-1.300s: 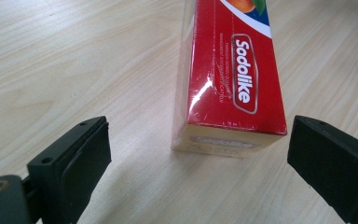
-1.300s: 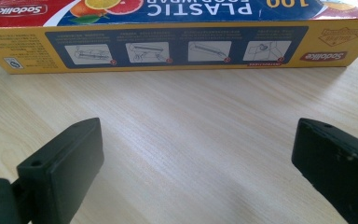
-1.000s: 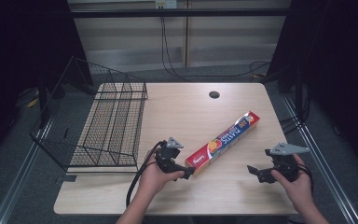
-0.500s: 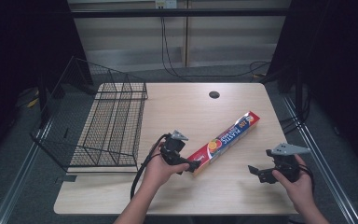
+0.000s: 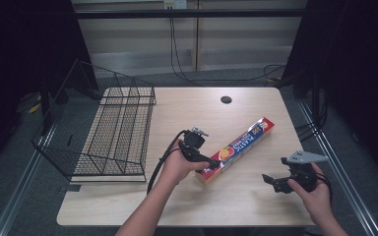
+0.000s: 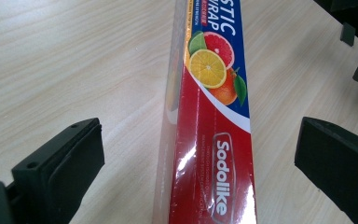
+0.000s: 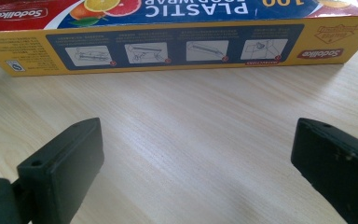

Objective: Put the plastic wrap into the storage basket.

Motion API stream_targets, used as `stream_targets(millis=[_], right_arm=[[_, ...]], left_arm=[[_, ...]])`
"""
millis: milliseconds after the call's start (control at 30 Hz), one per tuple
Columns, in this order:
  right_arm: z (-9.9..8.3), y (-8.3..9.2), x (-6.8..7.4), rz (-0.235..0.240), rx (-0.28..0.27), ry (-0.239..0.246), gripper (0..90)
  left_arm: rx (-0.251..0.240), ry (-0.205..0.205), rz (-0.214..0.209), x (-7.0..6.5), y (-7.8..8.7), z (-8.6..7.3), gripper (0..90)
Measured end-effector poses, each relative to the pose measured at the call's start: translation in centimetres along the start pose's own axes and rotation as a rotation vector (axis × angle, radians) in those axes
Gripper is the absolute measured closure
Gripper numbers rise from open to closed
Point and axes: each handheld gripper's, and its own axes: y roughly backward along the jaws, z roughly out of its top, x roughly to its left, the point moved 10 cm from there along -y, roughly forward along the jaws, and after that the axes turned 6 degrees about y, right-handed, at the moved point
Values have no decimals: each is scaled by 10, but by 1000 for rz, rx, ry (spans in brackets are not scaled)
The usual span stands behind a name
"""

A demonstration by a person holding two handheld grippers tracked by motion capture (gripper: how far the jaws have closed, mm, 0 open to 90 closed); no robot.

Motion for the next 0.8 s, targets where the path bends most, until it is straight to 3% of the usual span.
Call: stream_targets(millis=[100, 333, 533, 800], right_arm=[[0, 0, 0, 4, 1, 0, 20], [0, -1, 0, 1, 1, 1, 21], [0, -1, 1, 3, 4, 0, 21], [0, -1, 1, 7, 3, 10, 21]], left_arm=[[-6, 19, -9, -2, -3, 5, 11], [24, -14, 13, -2, -8, 12, 23], [16, 4, 17, -2, -13, 23, 33], [18, -10, 10, -6, -22, 35, 51]])
